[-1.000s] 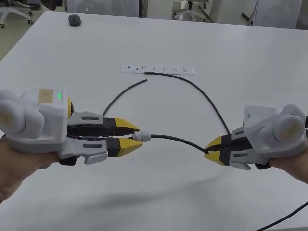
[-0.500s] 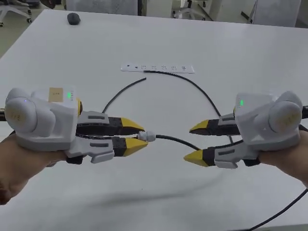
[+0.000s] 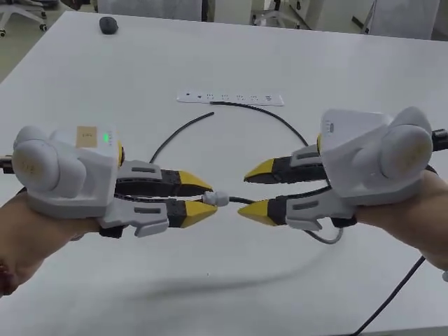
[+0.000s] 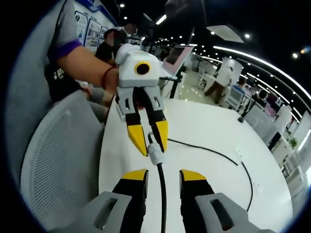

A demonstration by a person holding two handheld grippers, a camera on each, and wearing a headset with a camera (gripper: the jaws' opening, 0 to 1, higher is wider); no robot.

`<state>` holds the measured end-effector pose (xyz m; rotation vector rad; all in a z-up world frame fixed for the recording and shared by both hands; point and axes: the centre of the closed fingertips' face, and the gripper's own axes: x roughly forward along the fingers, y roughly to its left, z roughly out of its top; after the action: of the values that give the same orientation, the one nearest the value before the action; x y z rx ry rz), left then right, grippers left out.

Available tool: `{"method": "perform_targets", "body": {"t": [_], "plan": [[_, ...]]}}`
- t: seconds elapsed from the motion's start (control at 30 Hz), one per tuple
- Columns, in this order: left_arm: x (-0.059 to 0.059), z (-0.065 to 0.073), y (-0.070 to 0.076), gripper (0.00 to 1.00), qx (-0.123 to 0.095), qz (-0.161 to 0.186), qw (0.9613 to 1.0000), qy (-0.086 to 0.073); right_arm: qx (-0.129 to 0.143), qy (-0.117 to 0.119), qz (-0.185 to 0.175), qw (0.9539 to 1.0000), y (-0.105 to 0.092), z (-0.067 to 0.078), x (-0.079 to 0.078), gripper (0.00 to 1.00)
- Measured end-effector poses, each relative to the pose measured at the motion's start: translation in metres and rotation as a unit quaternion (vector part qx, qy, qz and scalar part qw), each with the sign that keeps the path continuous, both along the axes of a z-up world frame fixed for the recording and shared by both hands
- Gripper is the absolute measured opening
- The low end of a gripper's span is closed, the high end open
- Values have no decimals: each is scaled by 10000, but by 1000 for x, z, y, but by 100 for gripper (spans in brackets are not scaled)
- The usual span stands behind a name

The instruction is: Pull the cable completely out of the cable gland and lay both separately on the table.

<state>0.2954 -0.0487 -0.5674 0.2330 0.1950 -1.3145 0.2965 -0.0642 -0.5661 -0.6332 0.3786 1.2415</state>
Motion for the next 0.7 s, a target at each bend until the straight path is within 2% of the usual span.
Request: {"method": "perform_targets", "body": {"t": [0.17,0.7], "plan": [[-1,0,-2,16,-7,-41,10000,-2,-164,-70,119,9998,2,-5,1,13],[-4,2,-4,16,5,-127,9999,-16,-359,-67,302,9989,3,-11,-3,0]]}}
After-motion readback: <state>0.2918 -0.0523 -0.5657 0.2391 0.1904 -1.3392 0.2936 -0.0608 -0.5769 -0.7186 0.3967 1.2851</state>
